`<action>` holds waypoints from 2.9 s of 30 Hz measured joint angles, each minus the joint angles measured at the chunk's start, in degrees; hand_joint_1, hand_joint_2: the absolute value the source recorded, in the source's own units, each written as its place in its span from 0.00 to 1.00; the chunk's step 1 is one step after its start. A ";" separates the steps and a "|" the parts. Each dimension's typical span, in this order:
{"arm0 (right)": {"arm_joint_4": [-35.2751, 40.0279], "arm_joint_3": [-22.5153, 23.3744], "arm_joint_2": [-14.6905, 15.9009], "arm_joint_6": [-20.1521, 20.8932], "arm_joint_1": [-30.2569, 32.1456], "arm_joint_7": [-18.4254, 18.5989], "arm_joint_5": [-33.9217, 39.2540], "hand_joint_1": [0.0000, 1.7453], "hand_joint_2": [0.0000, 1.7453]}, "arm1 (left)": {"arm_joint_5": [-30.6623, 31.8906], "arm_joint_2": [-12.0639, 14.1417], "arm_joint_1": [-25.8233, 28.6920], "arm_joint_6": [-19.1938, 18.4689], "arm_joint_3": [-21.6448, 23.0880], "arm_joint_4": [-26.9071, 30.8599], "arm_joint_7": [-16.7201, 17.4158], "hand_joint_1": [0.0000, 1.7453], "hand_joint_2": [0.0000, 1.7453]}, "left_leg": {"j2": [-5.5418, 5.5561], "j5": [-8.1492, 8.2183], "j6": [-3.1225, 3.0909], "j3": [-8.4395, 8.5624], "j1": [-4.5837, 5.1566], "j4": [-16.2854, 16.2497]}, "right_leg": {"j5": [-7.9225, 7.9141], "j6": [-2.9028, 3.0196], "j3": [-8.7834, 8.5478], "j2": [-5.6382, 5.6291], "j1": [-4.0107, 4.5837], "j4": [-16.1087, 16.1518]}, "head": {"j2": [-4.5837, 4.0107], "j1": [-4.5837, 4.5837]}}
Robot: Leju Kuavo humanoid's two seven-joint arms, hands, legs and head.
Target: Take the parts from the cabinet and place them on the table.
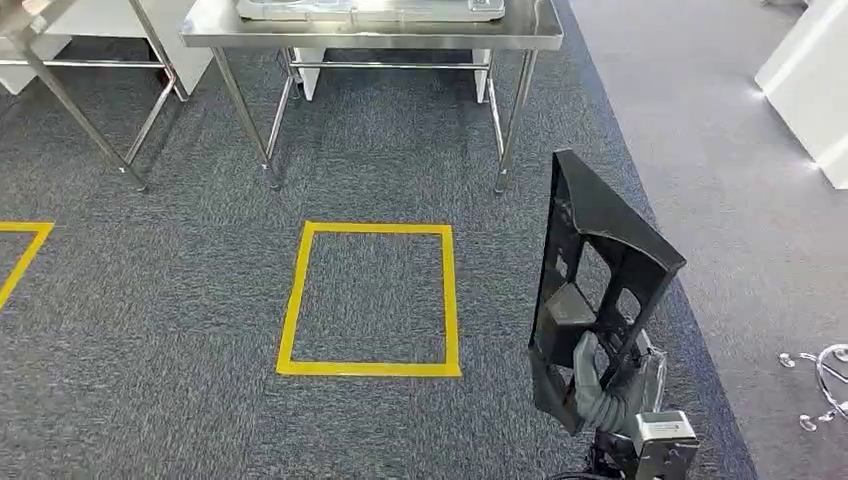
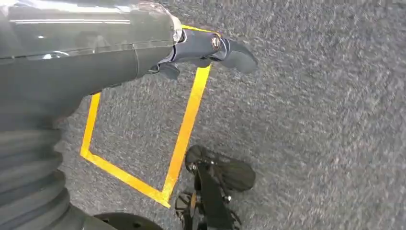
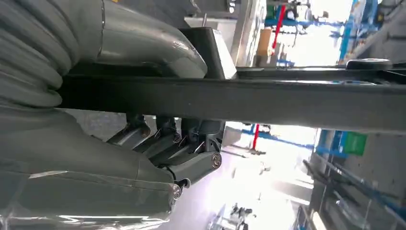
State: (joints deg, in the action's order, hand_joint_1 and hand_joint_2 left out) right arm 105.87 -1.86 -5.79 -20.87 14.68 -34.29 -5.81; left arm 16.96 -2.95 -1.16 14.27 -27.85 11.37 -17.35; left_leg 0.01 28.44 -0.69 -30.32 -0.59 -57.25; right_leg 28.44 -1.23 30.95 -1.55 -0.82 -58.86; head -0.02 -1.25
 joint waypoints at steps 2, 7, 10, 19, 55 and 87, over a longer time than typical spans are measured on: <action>-0.46 -0.09 1.13 -0.02 -1.60 0.13 -0.31 1.00 1.00 | -0.02 -0.02 0.17 0.15 -0.02 0.00 0.17 0.00 1.00 | -0.11 0.22 -0.57 1.17 -0.11 0.63 | 1.31 -0.49 1.52 1.00 -0.11 -3.68 | 0.00 0.02; -2.10 -0.24 3.69 -0.09 -4.53 2.47 -0.46 1.00 1.00 | -0.09 -0.02 0.23 0.15 -0.09 0.00 0.74 0.00 1.00 | -0.10 2.24 -0.96 3.54 0.00 0.63 | 4.57 -0.88 11.66 1.13 -0.10 -16.40 | 0.00 0.04; -2.84 -0.24 4.68 -0.09 -5.96 3.19 -0.29 1.00 1.00 | -0.07 -0.13 0.39 0.15 -0.09 0.00 0.92 0.00 1.00 | -0.10 4.42 -0.57 6.14 0.00 0.69 | -4.56 0.04 7.98 1.48 0.01 -3.51 | 0.00 0.04; -6.14 1.07 9.60 -2.10 -14.28 5.88 1.90 1.00 1.00 | 1.03 -0.09 -0.20 -1.01 -0.09 -0.04 0.98 0.00 1.00 | -0.27 6.44 1.93 -1.60 0.02 -15.13 | -1.88 2.83 3.26 1.19 0.16 -0.45 | 0.02 -0.15; -24.19 -0.19 19.32 5.51 -47.11 15.25 1.03 1.00 1.00 | 2.73 -0.20 0.14 -2.34 -1.09 -0.15 1.35 0.00 1.00 | 0.22 9.55 1.48 -10.87 0.19 -14.20 | 2.19 2.18 -2.38 0.92 0.13 0.53 | 0.00 -0.07; -35.19 -7.39 19.89 6.97 -58.31 17.64 -2.06 1.00 1.00 | 1.55 -1.22 0.53 -2.16 -3.54 -0.50 1.57 0.00 1.00 | 0.39 5.15 0.18 -11.29 0.50 -7.12 | 2.14 2.22 -4.79 1.05 0.30 2.51 | 0.00 -0.13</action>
State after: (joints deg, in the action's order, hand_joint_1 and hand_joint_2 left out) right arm 70.68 -9.25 14.10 -13.90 -43.64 -16.65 -7.87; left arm 18.51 -4.17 -0.63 12.11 -31.39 10.86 -15.78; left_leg 0.40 33.59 -0.51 -41.61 -0.09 -64.37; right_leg 30.58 1.00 26.16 -0.51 -0.53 -56.35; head -0.02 -1.38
